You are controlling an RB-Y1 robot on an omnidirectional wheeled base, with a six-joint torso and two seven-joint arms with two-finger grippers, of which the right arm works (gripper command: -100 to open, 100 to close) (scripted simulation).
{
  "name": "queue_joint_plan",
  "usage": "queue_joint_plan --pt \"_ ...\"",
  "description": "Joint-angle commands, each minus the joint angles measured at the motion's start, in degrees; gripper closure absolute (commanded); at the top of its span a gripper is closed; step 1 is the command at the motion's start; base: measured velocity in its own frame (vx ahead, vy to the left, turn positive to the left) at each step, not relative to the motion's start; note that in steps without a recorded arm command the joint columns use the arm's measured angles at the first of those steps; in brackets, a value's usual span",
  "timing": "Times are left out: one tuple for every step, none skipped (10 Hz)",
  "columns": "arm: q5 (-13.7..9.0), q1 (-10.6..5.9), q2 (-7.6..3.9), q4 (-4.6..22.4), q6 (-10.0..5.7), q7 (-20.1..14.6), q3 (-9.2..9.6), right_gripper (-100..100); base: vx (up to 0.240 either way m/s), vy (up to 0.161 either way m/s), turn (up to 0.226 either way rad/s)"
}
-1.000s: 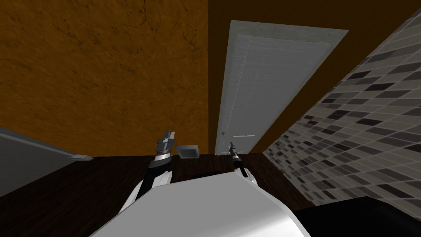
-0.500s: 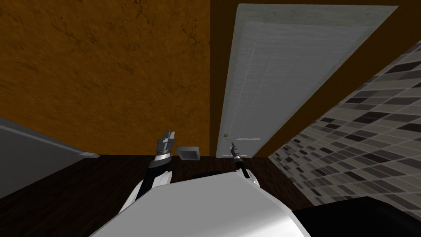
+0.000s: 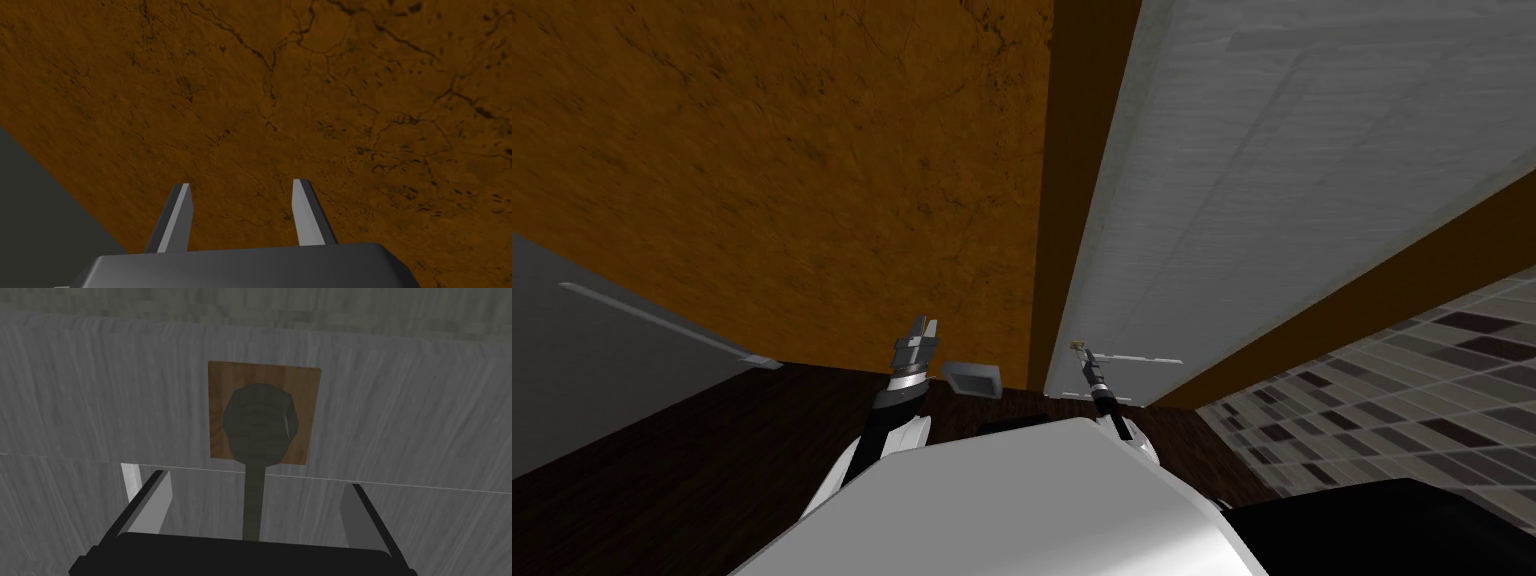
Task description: Pull the door open
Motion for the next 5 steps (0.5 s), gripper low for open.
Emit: queue_joint_plan --pt "0.0 0.0 0.0 0.0 0.0 0.0 0.0 -100 0.09 -0.016 0.025" --pt "0.0 0.0 0.0 0.0 0.0 0.0 0.0 100 -0.011 0.001 -0.02" --pt "0.0 0.0 0.0 0.0 0.0 0.0 0.0 100 -0.031 0.003 -0.007" --pt "0.0 0.0 0.0 0.0 0.0 0.0 0.0 100 -0.03 0.005 0.005" --pt "0.0 0.0 0.0 0.0 0.0 0.0 0.0 100 -0.02 0.004 -0.003"
